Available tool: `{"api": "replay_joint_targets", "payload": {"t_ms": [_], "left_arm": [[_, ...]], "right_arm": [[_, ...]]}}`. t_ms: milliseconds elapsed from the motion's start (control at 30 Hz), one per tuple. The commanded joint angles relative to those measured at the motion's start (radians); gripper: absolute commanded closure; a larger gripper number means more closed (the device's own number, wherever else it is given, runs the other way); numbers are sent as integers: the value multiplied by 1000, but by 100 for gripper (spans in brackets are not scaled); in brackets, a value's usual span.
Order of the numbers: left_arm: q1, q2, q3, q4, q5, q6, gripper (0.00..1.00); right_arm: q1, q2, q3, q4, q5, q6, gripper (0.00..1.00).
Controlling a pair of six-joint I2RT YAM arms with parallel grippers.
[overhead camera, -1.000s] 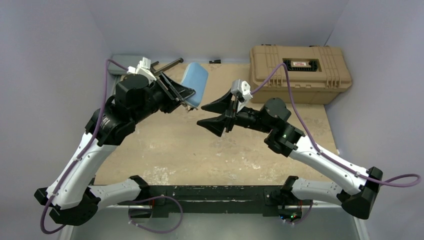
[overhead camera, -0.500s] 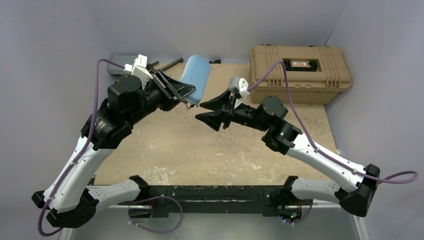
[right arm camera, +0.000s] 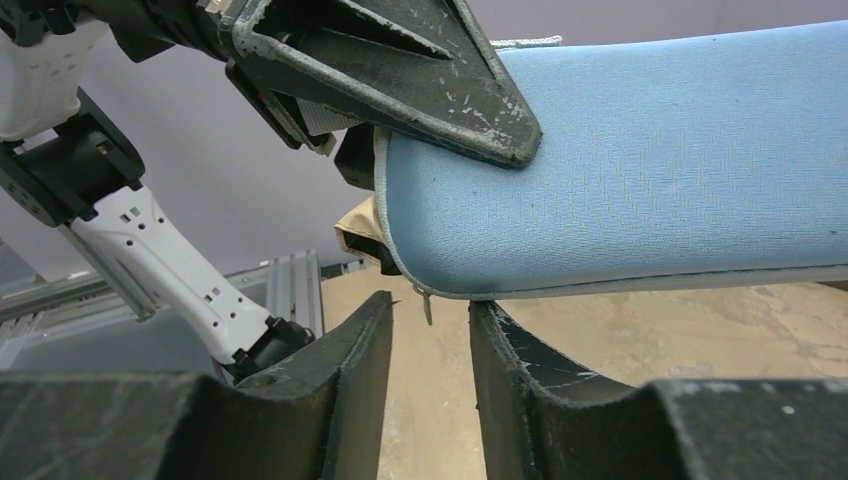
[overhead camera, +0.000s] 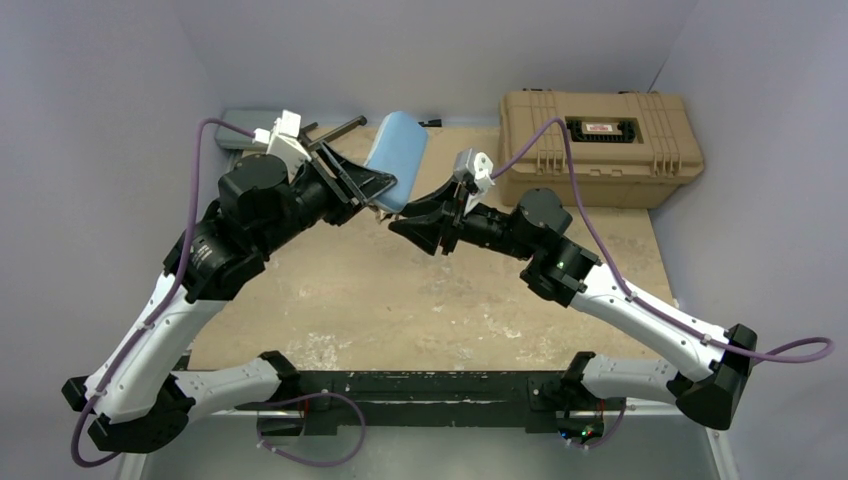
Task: Open the umbrella
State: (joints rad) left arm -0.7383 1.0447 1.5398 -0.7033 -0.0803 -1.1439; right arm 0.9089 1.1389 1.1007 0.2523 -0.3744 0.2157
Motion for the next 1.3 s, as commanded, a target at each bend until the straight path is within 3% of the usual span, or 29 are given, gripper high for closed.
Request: {"api": "replay_joint_targets", "payload": {"t_ms": [0, 333, 533, 833, 1267], "left_arm": [[-23, -22, 5, 133, -16, 15, 100], [-31, -18, 0, 128, -37, 19, 100], [-37, -21, 11, 112, -56, 35, 100], [-36, -20, 68, 48, -69, 115, 100], [-37, -52, 92, 3, -99, 130, 100]], "right_arm": [[11, -2, 52, 35, 25, -4, 70], [13, -2, 68, 13, 19, -12, 100], [14, -17, 76, -15, 6, -6, 100], [14, 0, 134, -191, 126, 26, 100], [13, 1, 132, -236, 187, 18, 100]]}}
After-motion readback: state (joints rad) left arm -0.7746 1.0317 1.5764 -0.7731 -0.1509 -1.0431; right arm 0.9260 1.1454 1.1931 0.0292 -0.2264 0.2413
